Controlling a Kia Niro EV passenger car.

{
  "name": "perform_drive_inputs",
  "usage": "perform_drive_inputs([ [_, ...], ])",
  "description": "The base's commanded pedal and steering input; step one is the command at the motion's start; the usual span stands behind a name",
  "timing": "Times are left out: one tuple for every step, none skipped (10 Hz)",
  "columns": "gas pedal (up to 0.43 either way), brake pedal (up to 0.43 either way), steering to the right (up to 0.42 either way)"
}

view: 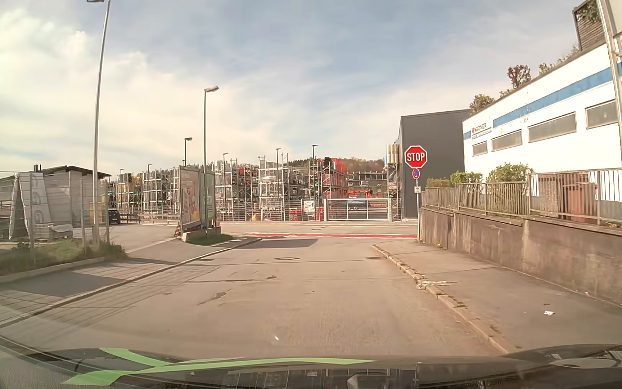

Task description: Follow the waypoints while adhering to traffic rules and regulations

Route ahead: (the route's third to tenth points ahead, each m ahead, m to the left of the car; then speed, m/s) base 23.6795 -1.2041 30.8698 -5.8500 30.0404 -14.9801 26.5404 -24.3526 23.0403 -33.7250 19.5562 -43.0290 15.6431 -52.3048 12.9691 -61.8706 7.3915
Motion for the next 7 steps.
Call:
perform_drive_inputs([
  [0.000, 0.165, -0.004],
  [0.000, 0.171, -0.003],
  [0.000, 0.189, -0.005],
  [0.000, 0.201, -0.006],
  [0.000, 0.213, -0.006],
  [0.000, 0.213, -0.007],
  [0.000, 0.201, -0.012],
])
